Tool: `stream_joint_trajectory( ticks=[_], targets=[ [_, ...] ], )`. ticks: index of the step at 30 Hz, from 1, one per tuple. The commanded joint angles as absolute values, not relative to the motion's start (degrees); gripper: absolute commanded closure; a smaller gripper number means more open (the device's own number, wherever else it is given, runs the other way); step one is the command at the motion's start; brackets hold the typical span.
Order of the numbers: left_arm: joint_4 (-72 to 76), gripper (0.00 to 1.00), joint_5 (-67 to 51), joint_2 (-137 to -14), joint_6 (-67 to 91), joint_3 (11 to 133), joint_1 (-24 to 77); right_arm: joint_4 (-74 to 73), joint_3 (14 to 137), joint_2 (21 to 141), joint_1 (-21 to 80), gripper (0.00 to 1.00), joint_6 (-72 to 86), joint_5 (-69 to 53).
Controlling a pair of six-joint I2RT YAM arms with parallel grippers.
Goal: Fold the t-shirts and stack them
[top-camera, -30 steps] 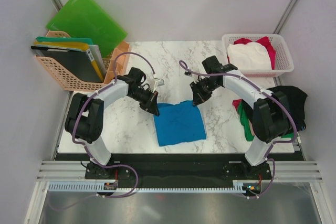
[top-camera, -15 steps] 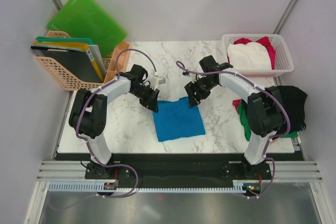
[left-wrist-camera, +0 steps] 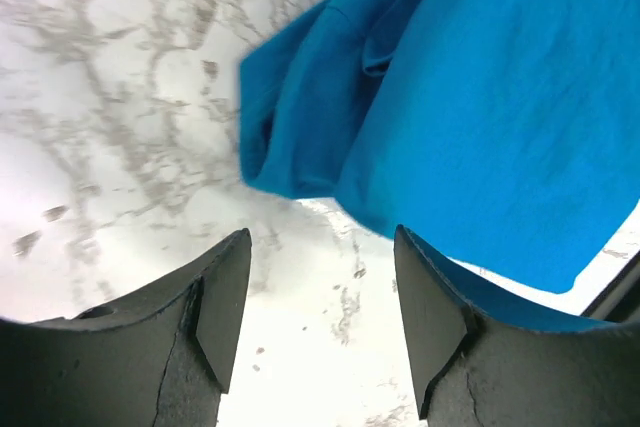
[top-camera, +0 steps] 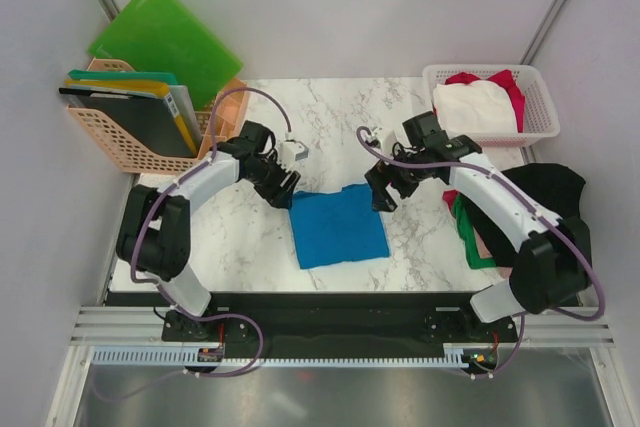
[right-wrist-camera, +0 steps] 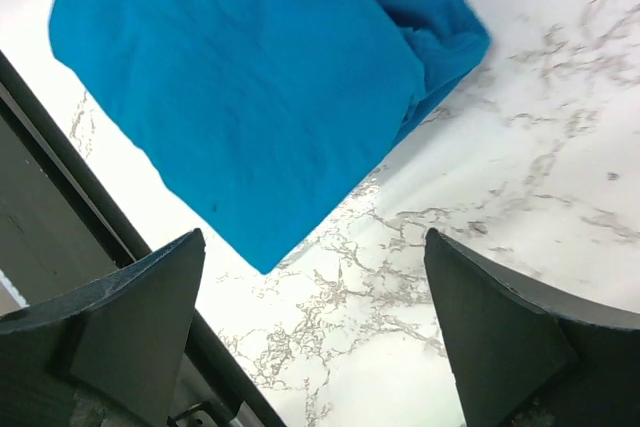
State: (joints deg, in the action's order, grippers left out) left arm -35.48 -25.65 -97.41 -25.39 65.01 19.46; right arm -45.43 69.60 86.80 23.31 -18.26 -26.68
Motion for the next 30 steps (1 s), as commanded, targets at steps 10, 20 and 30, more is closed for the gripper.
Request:
stream_joint_trajectory(
  ticks=[10, 20, 30],
  targets=[
    [-22.1, 0.00, -5.9, -66.7, -31.0, 55.7, 18.8, -40.9, 61.6, 81.2, 31.4, 0.02, -18.5, -17.8],
    [-21.4, 0.00, 6.1, -49.2, -32.4, 43.7, 17.8, -33.4, 71.9, 98.3, 38.5, 0.02, -19.0, -15.6],
    [-21.0, 0.00, 10.3, -40.6, -31.2, 33.4, 14.9, -29.3, 75.0, 111.7, 41.3, 0.02, -20.0, -14.4]
  ],
)
